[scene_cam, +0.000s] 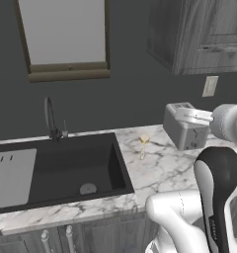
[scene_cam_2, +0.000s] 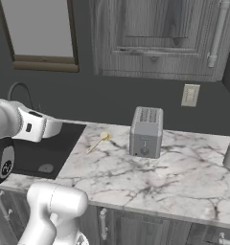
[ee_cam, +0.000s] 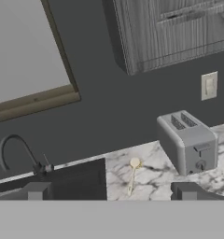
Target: Grab the spray bottle from the cabinet, then place it next to the cutting board for sanitizing. Then grab the dish brush from the countertop next to the sink and place it next to the cutting board.
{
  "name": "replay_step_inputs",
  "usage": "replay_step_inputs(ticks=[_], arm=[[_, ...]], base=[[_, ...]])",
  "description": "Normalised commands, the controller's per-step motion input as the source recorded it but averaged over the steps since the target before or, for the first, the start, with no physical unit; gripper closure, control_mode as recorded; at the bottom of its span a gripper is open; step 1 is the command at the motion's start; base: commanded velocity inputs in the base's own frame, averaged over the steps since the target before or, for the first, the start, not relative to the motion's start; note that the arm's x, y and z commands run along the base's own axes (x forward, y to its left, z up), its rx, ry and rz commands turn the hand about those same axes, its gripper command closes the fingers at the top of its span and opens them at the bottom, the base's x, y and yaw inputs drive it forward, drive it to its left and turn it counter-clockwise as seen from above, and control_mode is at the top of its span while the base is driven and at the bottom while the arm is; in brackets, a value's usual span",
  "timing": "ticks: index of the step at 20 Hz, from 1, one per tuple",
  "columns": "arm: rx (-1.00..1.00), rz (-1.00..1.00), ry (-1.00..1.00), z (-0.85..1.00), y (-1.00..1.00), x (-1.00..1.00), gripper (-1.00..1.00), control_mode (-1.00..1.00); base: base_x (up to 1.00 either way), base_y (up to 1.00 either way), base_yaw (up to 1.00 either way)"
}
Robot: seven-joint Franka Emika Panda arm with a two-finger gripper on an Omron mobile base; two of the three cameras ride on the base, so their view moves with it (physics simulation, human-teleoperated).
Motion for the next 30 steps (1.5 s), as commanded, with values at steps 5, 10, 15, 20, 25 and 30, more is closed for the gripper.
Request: replay_step_inputs(ticks=[5, 10, 15, 20, 25, 30], arm=[[0.0, 0.0, 0.35, -0.31, 0.0, 0.01, -1.0, -1.0], [-0.07, 0.0, 0.52, -0.58, 0.07, 0.4, -1.0, -1.0], [-0.04, 0.0, 0.09, -0.47, 0.0, 0.31, -1.0, -1.0], [-0.01, 0.01, 0.02, -0.52, 0.0, 0.26, -1.0, -1.0], [0.0, 0.02, 0.01, -0.44, 0.0, 0.38, -1.0, -1.0], [0.0, 0.01, 0.05, -0.34, 0.0, 0.6, -1.0, -1.0]], base=[[0.0, 0.0, 0.0], [0.0, 0.0, 0.0], [0.0, 0.0, 0.0], [0.0, 0.0, 0.0], [0.0, 0.0, 0.0], [0.0, 0.0, 0.0]])
